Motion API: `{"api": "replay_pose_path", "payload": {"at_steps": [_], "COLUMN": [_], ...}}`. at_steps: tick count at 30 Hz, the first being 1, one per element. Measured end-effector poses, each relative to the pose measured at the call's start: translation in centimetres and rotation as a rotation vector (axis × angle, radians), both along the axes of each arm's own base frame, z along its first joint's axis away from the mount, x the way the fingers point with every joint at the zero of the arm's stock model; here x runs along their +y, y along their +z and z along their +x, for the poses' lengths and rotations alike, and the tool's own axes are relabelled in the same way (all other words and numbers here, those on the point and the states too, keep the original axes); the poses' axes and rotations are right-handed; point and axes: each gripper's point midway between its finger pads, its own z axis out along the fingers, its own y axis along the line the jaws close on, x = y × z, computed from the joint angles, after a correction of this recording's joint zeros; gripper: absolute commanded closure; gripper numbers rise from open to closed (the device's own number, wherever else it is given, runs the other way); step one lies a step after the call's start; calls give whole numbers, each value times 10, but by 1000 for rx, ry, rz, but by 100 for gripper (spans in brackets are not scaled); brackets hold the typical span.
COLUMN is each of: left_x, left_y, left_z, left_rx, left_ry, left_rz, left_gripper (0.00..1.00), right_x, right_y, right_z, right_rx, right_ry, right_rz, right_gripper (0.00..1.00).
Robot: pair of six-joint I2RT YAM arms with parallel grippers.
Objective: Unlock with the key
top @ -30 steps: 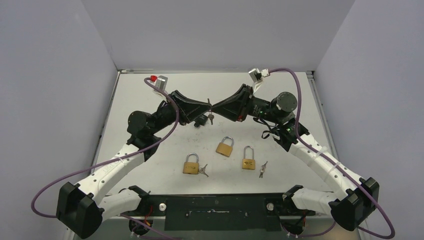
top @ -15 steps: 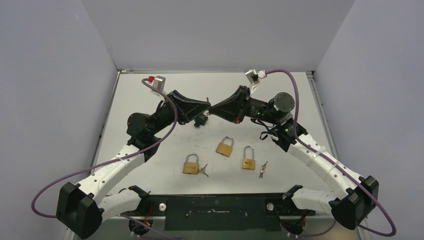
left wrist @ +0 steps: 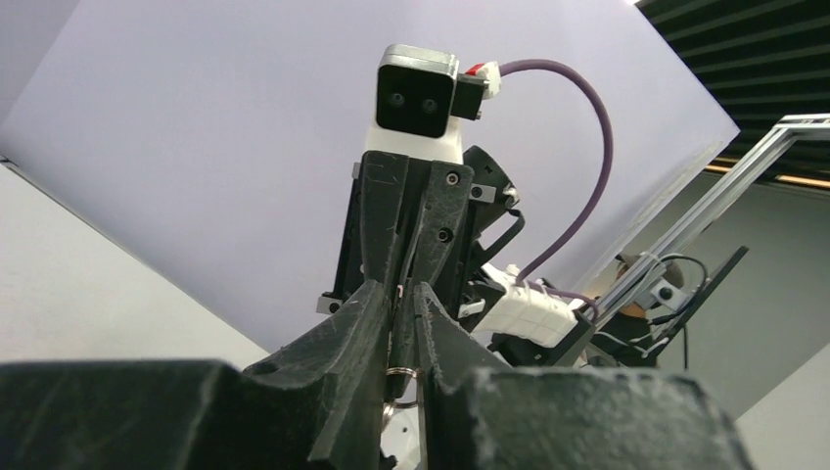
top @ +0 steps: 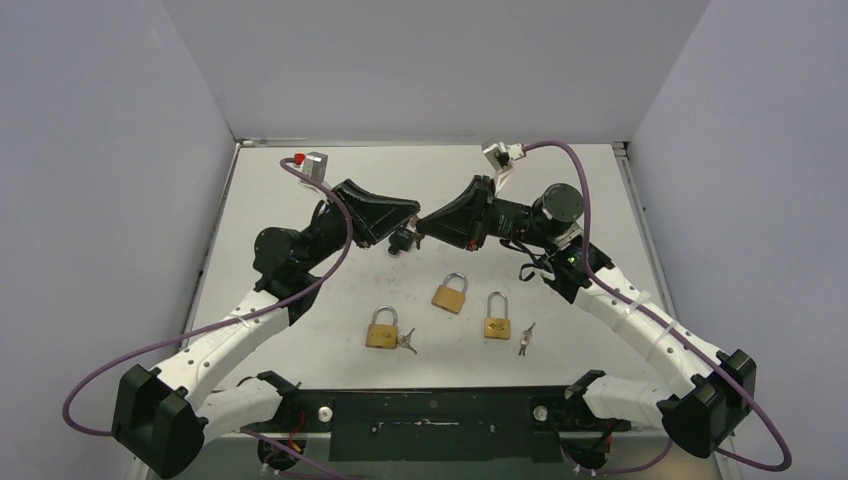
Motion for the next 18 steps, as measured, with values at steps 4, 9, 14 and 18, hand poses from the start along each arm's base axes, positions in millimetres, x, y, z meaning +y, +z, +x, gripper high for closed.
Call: {"api": "replay_pose_path", "payload": {"at_steps": [4, 9, 14, 18], "left_x": [0, -1, 0, 0], "left_y": [-2, -3, -4, -3], "left_z": [3, 4, 5, 6], "left_rx": [-4, -14, -18, -20], "left_ry": [16, 24, 32, 40], "left_rz": [9, 17, 19, 18], "left_gripper": [100, 100, 100, 100], "right_x": [0, 0, -1, -1], "right_y": [3, 2, 3, 6], "right_z": [-3, 1, 10, 11], "right_rx": [-7, 10, 27, 38], "right_ry": [14, -10, -56, -65], "right_rz": [-1, -8, 0, 20], "right_gripper": [91, 67, 69, 75]}}
